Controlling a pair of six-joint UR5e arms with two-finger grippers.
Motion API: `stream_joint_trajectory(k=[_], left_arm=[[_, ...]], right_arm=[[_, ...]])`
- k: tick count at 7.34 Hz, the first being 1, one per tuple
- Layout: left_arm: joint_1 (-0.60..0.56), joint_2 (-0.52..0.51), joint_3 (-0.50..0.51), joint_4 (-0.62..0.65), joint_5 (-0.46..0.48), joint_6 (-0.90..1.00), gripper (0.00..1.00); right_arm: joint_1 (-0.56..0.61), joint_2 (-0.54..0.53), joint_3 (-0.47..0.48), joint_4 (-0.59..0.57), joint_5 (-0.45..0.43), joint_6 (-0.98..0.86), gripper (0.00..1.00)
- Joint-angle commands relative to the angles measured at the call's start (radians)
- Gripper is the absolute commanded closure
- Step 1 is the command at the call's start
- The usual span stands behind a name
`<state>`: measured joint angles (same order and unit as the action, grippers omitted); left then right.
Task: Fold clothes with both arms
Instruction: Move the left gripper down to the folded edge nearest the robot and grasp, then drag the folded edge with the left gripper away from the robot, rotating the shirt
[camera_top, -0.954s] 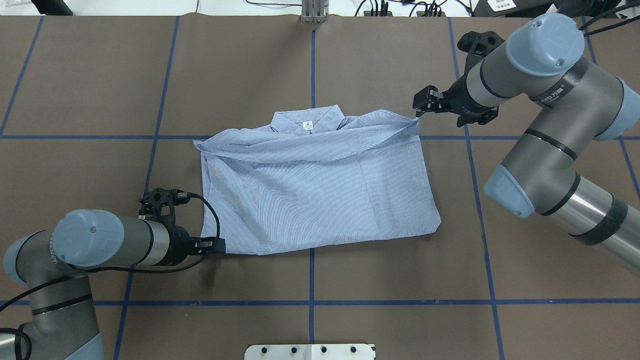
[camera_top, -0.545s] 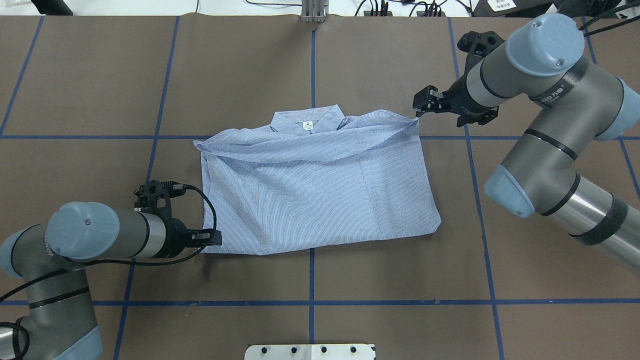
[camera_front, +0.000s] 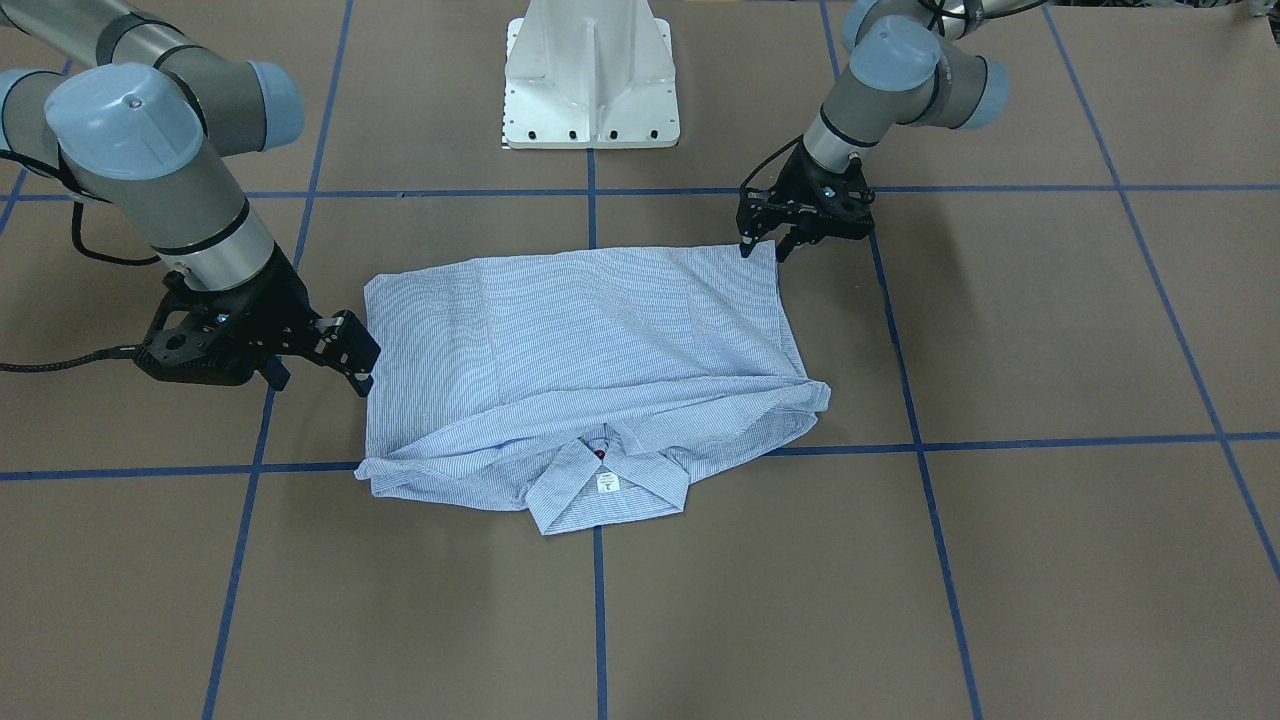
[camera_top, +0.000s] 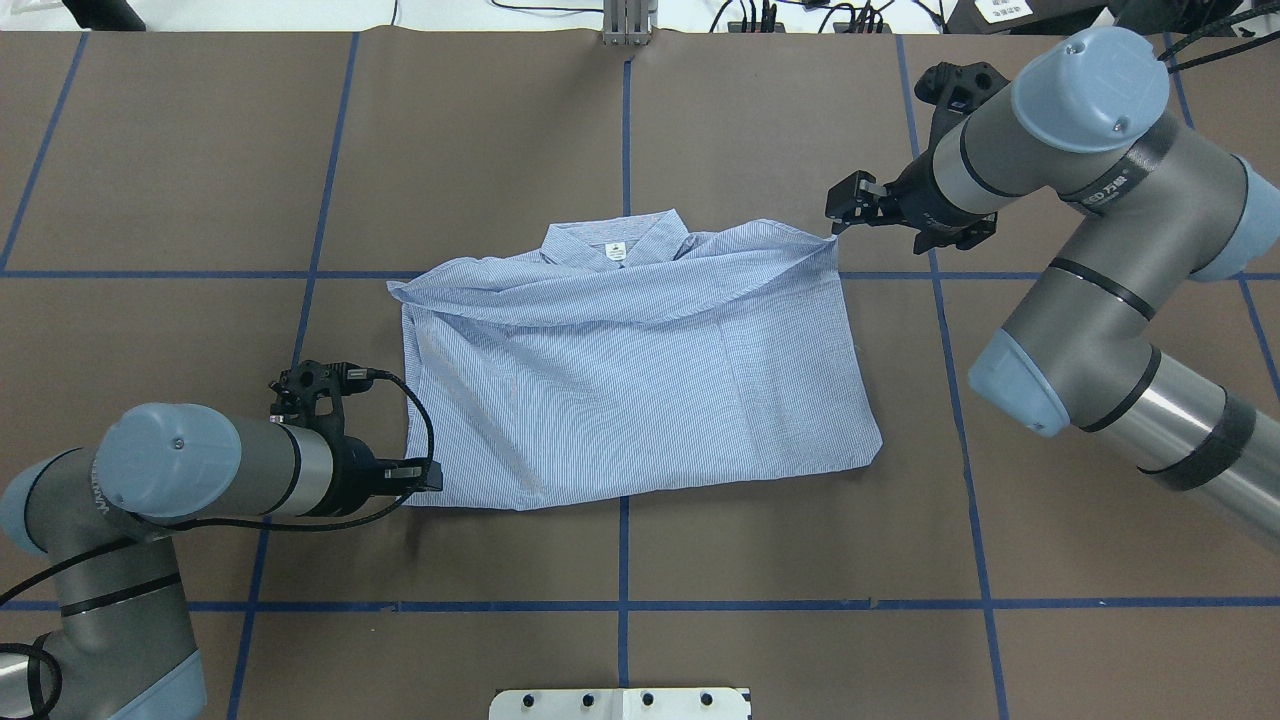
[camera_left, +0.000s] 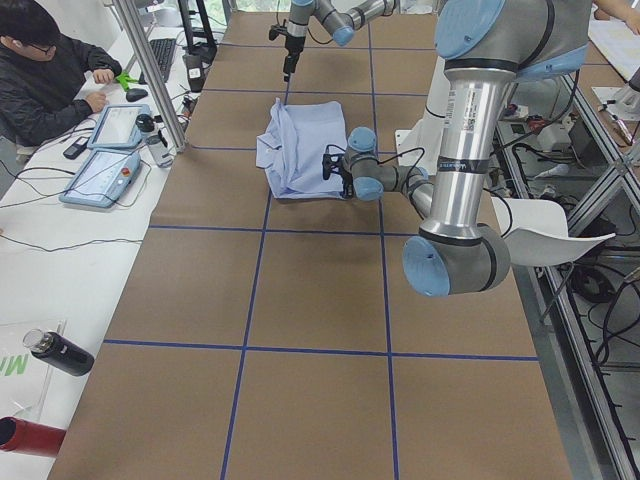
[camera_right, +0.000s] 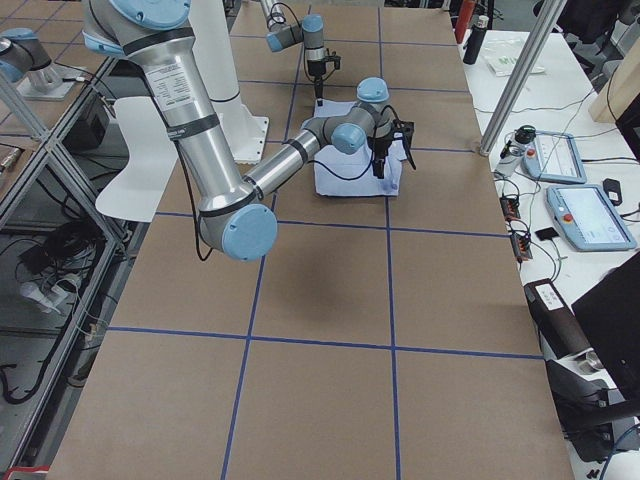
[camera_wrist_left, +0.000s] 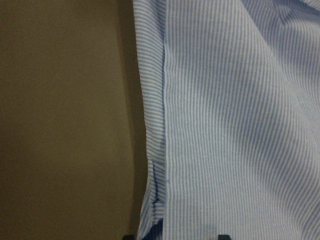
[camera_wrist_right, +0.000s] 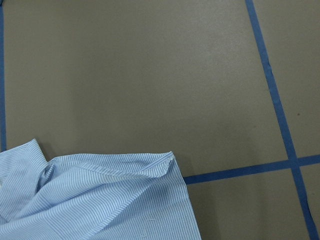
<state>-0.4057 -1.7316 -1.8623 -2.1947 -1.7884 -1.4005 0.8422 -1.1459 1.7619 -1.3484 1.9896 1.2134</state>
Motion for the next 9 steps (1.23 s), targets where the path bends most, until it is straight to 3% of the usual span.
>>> stream_joint_trajectory(k=[1,2,4,7,8,9], left_arm=[[0.002,-0.006,-0.005,0.001,0.0,0.0,0.76],[0.001,-0.002,-0.006,0.001,-0.002,0.0,1.0],[-0.04,0.012,-0.009,0.009,-0.003,0.047,1.0],[-0.181,0.024,0.004,0.088,0.0,0.298,1.0],[-0.259,0.012,0.062,0.096,0.0,0.395,1.0],[-0.342,-0.085,0.181,0.099,0.0,0.481,1.0]], right_arm=[[0.0,0.0,0.001,0.0,0.0,0.0,0.0],[0.0,0.002,0.001,0.0,0.0,0.002,0.0],[0.0,0.002,0.011,0.0,-0.002,0.002,0.0],[0.0,0.0,0.014,0.0,0.0,0.003,0.0],[0.0,0.002,0.014,0.0,0.002,0.003,0.0],[0.0,0.0,0.014,0.0,0.003,0.003,0.0]])
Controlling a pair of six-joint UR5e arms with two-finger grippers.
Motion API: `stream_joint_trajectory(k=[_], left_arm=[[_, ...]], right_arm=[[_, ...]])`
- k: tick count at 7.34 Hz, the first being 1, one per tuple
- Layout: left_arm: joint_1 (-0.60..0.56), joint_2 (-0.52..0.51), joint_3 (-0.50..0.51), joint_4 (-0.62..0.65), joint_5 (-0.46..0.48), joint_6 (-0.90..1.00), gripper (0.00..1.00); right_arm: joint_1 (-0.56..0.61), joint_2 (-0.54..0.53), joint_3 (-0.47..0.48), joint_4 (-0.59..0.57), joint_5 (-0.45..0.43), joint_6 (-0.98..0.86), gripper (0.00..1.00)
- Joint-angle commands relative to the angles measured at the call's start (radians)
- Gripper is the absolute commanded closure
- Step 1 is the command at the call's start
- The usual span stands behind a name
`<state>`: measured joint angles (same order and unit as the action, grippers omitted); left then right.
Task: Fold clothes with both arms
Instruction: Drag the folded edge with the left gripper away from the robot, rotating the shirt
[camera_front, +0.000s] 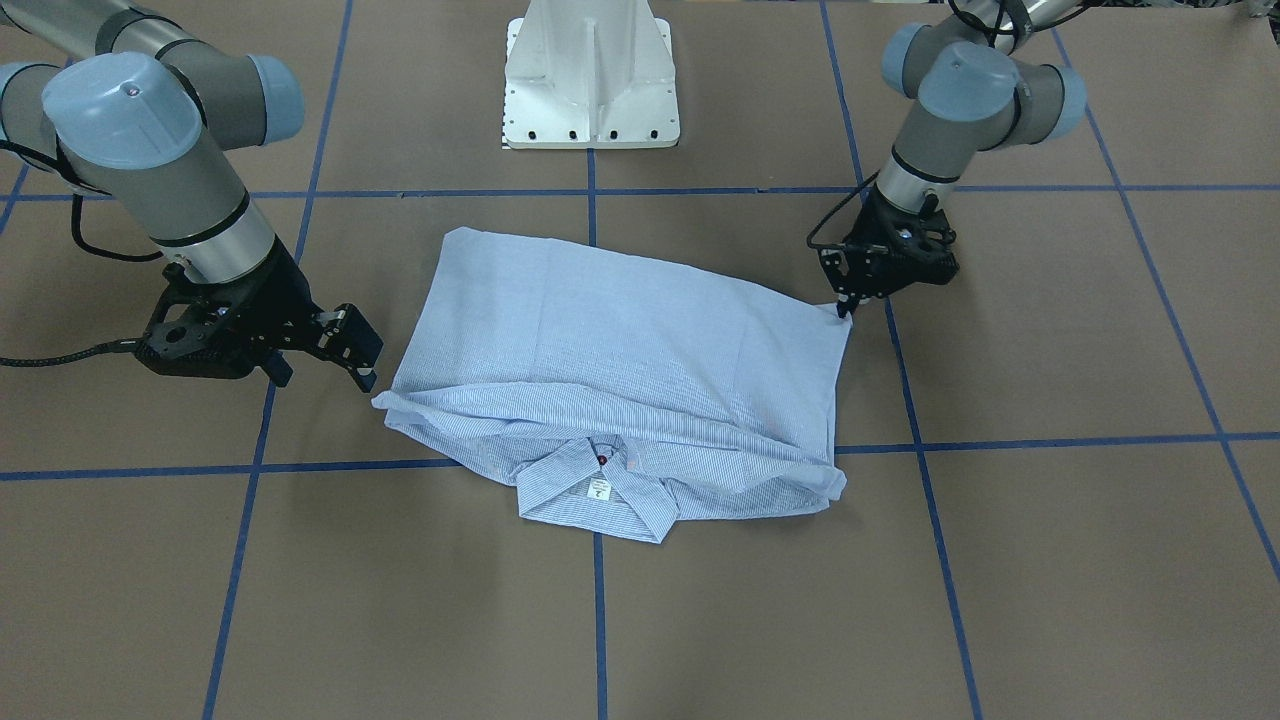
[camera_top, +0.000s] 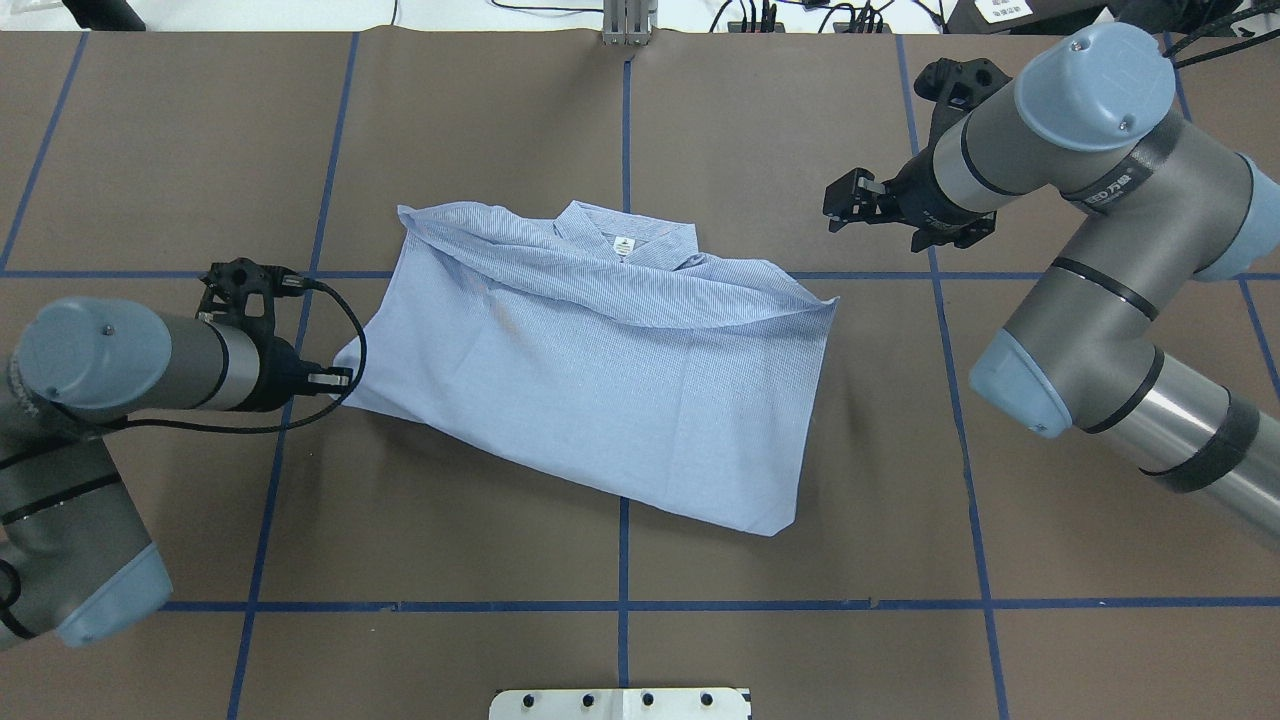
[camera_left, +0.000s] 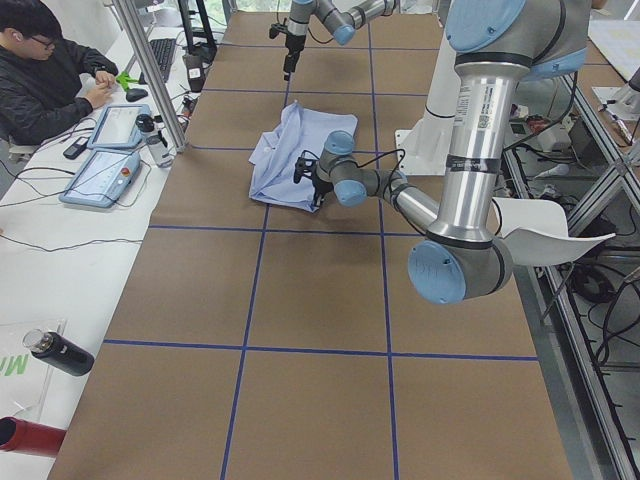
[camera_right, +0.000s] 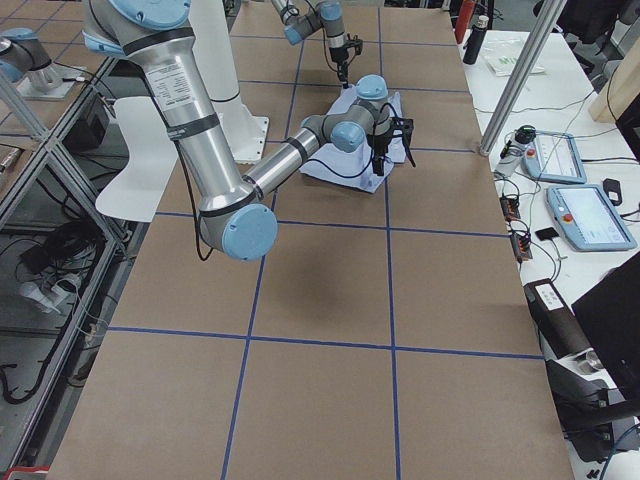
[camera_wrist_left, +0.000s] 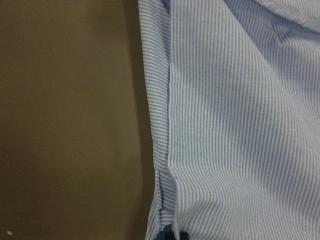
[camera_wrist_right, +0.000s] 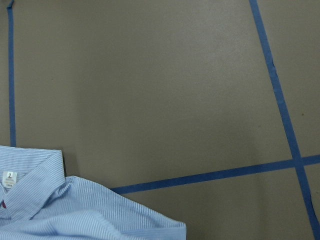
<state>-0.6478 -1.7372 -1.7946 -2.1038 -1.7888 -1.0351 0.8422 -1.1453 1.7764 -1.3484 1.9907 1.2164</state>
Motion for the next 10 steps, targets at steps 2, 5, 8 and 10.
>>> stream_joint_trajectory(k=[2,5,8,10], left_arm=[[-0.223,-0.386,0.512,-0.007,-0.001,0.217,1.0],[-0.288,-0.746,0.935,-0.039,-0.001,0.319,1.0],[-0.306,-0.64,0.817,-0.14,-0.111,0.355,0.0],[-0.317,-0.442,0.546,-0.139,-0.21,0.339,0.0]], right_arm=[[0.003,-0.002,0.003,0.0,0.002,0.0,0.0],[0.003,-0.013,0.014,0.0,-0.001,0.0,0.0],[-0.029,0.002,0.011,-0.002,-0.004,0.018,0.0],[-0.069,0.056,-0.017,-0.002,-0.013,0.085,0.0]])
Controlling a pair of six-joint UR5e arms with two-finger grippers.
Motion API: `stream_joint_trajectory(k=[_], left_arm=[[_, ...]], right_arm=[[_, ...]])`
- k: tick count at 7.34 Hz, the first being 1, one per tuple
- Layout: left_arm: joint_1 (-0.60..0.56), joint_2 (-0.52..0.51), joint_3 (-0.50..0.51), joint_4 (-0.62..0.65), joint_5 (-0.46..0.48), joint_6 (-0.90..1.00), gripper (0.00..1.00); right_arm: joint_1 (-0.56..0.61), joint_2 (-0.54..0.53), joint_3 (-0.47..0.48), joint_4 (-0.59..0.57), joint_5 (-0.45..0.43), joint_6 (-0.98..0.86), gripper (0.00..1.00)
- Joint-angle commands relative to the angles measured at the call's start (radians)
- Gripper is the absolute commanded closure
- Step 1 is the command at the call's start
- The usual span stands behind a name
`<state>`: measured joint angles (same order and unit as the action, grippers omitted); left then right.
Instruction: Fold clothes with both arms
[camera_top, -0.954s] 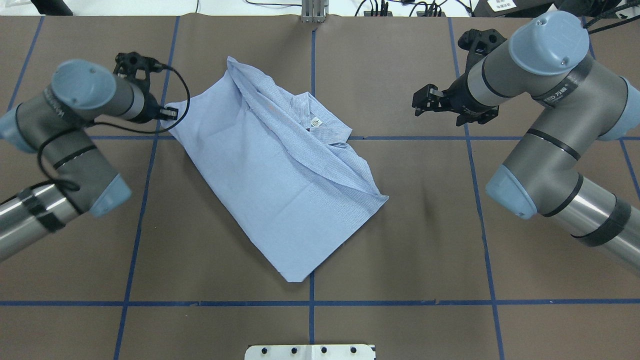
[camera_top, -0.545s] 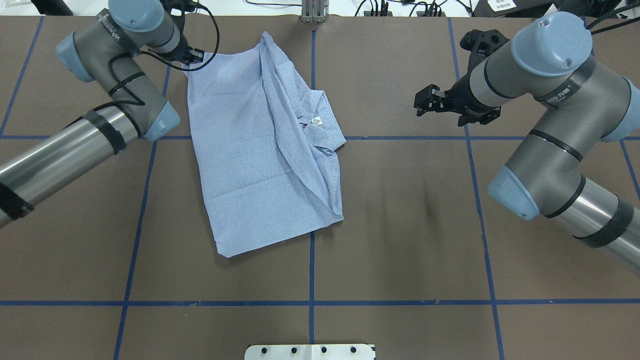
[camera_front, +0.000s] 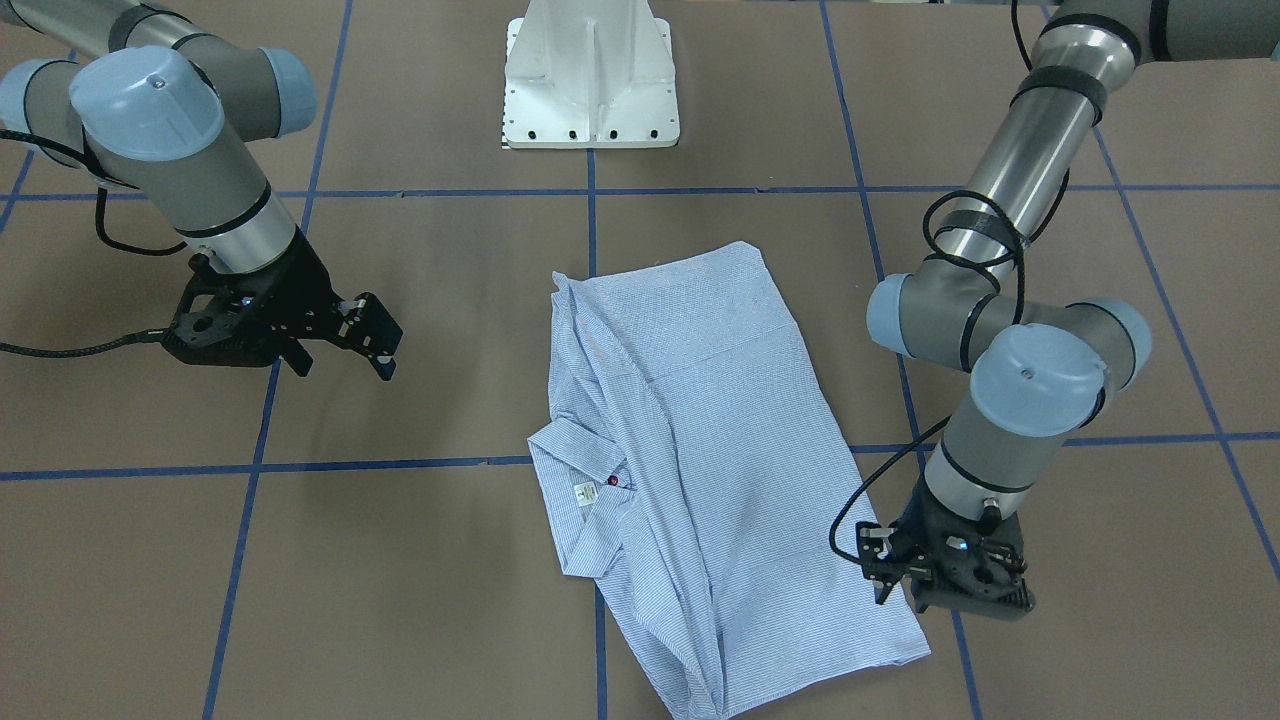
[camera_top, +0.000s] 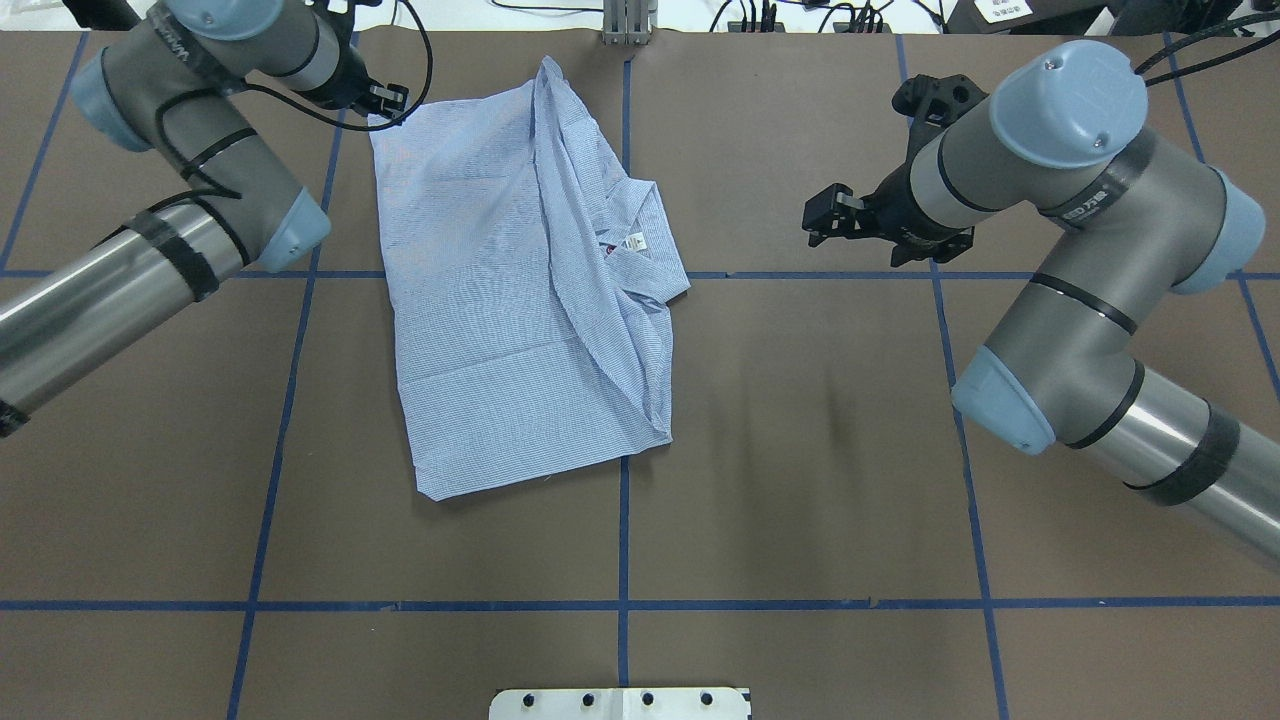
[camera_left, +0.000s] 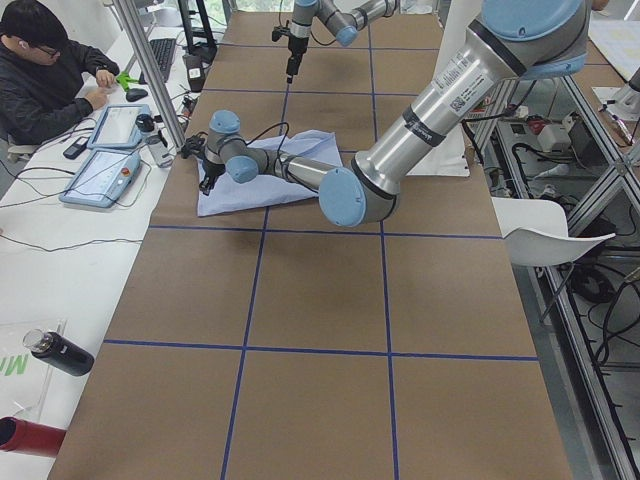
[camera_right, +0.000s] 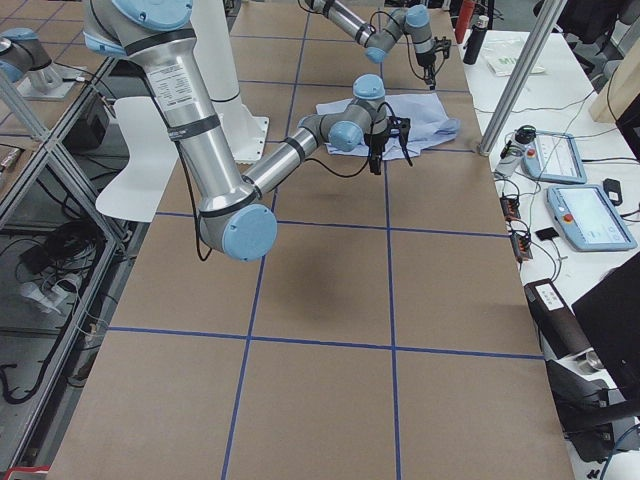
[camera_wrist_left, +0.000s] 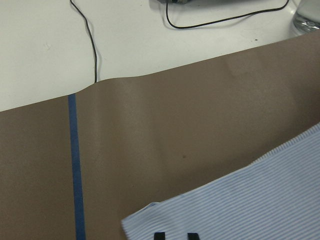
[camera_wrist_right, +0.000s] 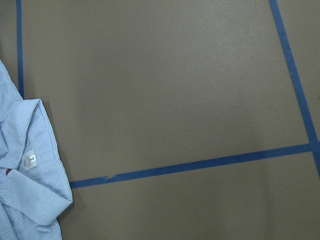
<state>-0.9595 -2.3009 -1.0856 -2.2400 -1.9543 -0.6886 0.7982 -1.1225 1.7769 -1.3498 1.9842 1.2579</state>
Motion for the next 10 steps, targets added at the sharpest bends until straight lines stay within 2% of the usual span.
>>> stream_joint_trajectory(k=[1,2,3,4,6,7,10], left_arm=[[-0.004,0.202,-0.28,0.006,-0.049,-0.044,0.0],[0.005,0.225,-0.343,0.029,-0.049,-0.116,0.0],[0.022,0.23,-0.381,0.054,-0.049,-0.147,0.0],[0.033,0.232,-0.39,0.062,-0.049,-0.155,0.0],[0.051,0.242,-0.416,0.062,-0.046,-0.201,0.0],[0.056,0.273,-0.448,0.062,-0.046,-0.201,0.0],[0.058,0.296,-0.476,0.063,-0.046,-0.203,0.0]], right_arm=[[-0.068,0.093,-0.057,-0.002,-0.068,0.128,0.0],[-0.1,0.137,-0.089,-0.002,-0.106,0.215,0.0],[-0.121,0.145,-0.091,-0.003,-0.108,0.272,0.02],[-0.141,0.165,-0.093,-0.003,-0.113,0.332,0.02],[-0.229,0.255,-0.112,-0.078,-0.209,0.449,0.03],[-0.273,0.262,-0.123,-0.077,-0.261,0.477,0.04],[-0.365,0.25,-0.122,-0.095,-0.344,0.521,0.09]])
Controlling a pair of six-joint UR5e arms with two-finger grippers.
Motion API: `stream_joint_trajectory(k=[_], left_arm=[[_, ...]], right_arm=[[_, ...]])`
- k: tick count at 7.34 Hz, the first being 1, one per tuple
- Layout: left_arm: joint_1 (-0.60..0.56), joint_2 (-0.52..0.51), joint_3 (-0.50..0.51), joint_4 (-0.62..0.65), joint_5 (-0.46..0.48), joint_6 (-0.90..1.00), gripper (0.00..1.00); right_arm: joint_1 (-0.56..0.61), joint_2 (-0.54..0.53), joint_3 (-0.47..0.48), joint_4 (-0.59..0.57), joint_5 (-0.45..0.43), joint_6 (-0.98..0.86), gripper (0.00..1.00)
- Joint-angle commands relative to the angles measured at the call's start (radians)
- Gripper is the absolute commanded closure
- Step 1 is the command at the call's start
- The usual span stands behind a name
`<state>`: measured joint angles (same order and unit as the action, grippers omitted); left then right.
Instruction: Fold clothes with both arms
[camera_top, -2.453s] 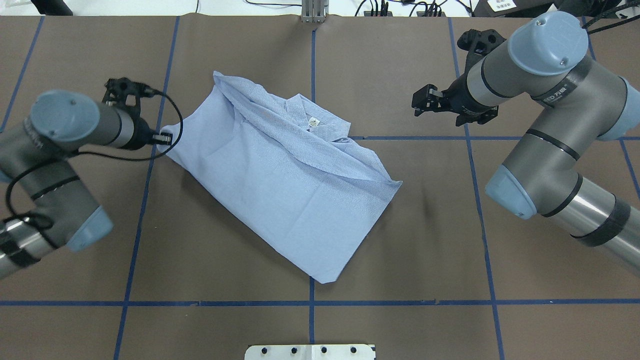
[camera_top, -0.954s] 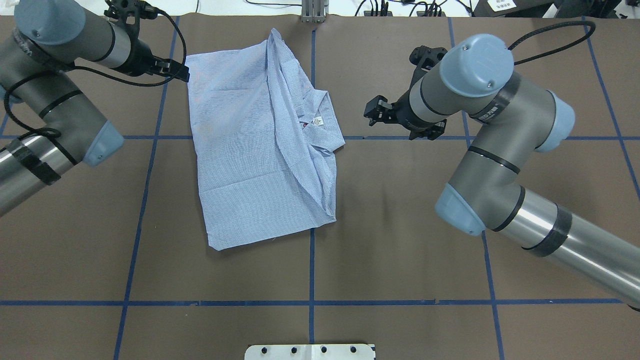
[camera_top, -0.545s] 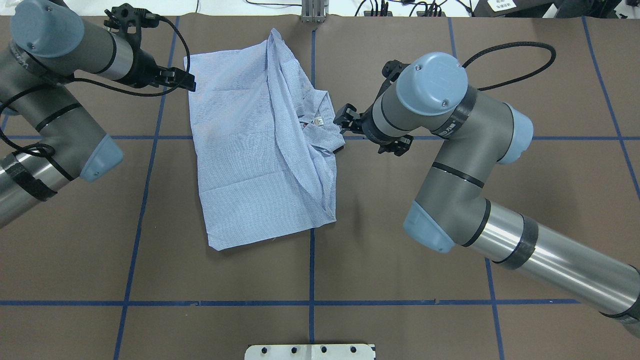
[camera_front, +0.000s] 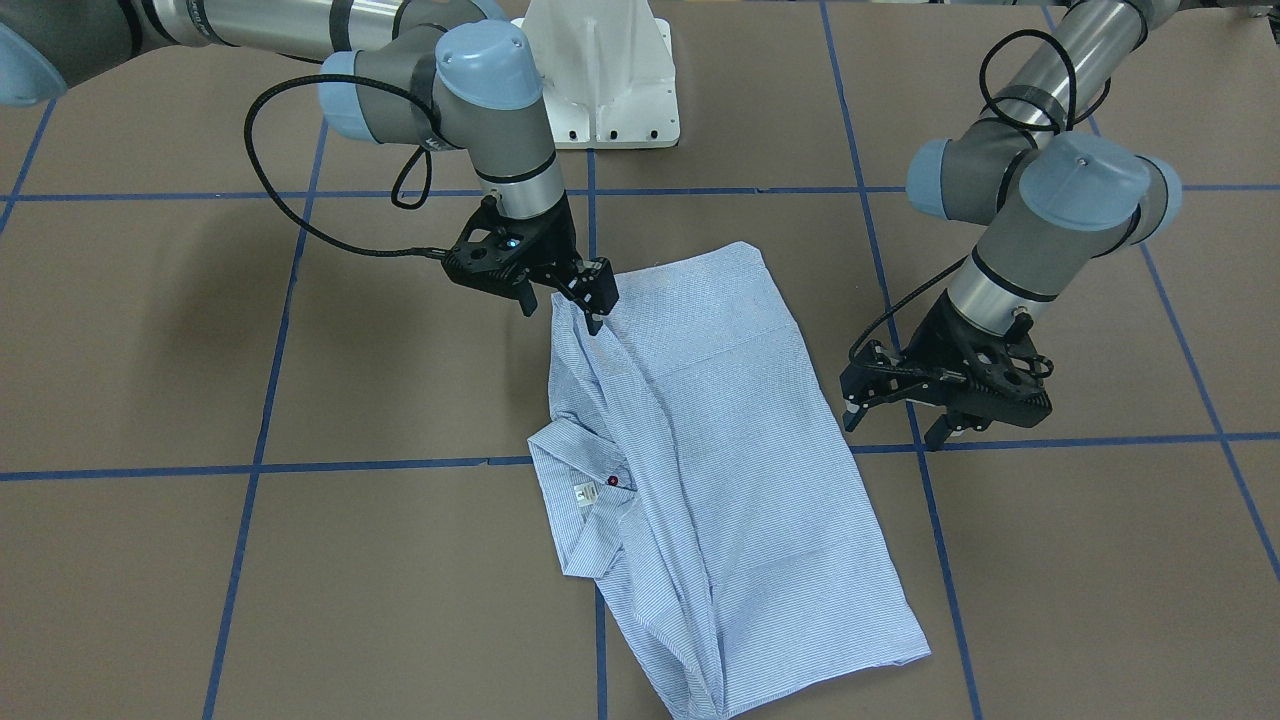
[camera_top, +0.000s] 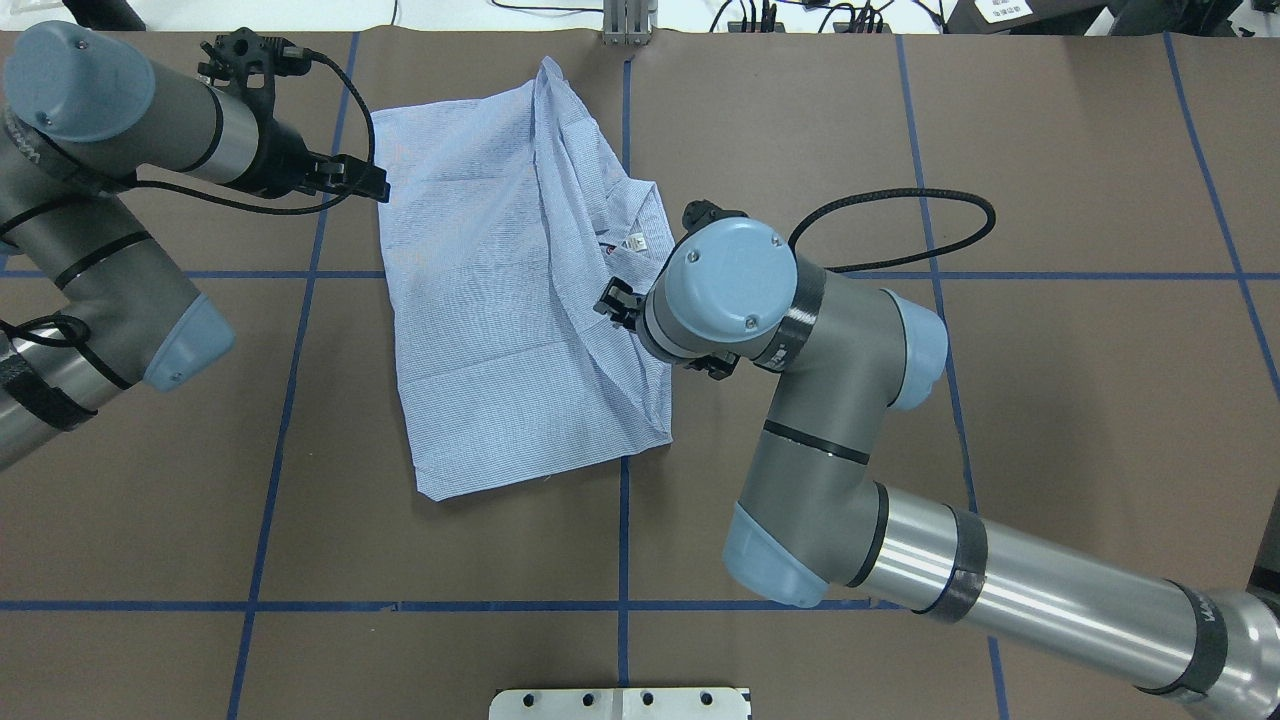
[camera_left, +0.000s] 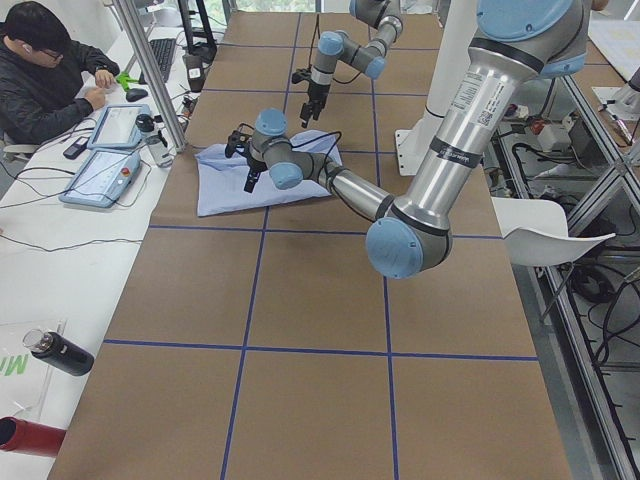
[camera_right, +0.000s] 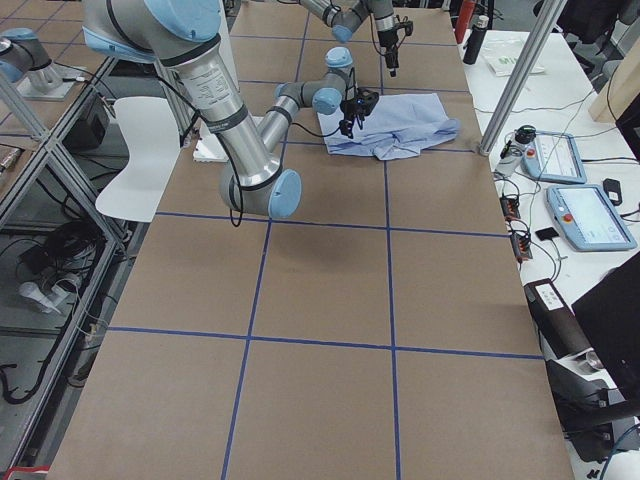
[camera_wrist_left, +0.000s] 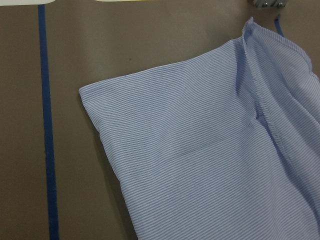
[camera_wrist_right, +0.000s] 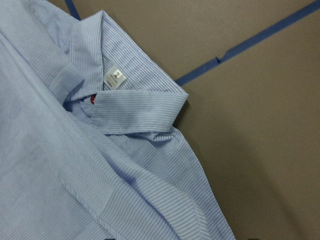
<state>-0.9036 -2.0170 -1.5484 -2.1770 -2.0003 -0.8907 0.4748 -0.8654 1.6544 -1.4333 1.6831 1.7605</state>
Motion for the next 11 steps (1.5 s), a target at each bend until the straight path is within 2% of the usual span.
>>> stream_joint_trajectory(k=[1,3,7,11], left_arm=[[0.003,0.012,-0.013,0.0,0.0,-0.001,0.0],[0.003,0.012,-0.013,0.0,0.002,-0.001,0.0],[0.003,0.014,-0.018,0.0,0.003,-0.001,0.0],[0.005,0.014,-0.019,0.0,0.003,-0.001,0.0]], right_arm=[[-0.059,-0.012,0.007,-0.048,-0.048,0.025,0.09],[-0.096,-0.029,0.001,-0.053,-0.08,0.028,0.12],[-0.134,-0.034,-0.002,-0.052,-0.109,0.028,0.29],[-0.156,-0.037,-0.021,-0.049,-0.145,0.019,0.3]])
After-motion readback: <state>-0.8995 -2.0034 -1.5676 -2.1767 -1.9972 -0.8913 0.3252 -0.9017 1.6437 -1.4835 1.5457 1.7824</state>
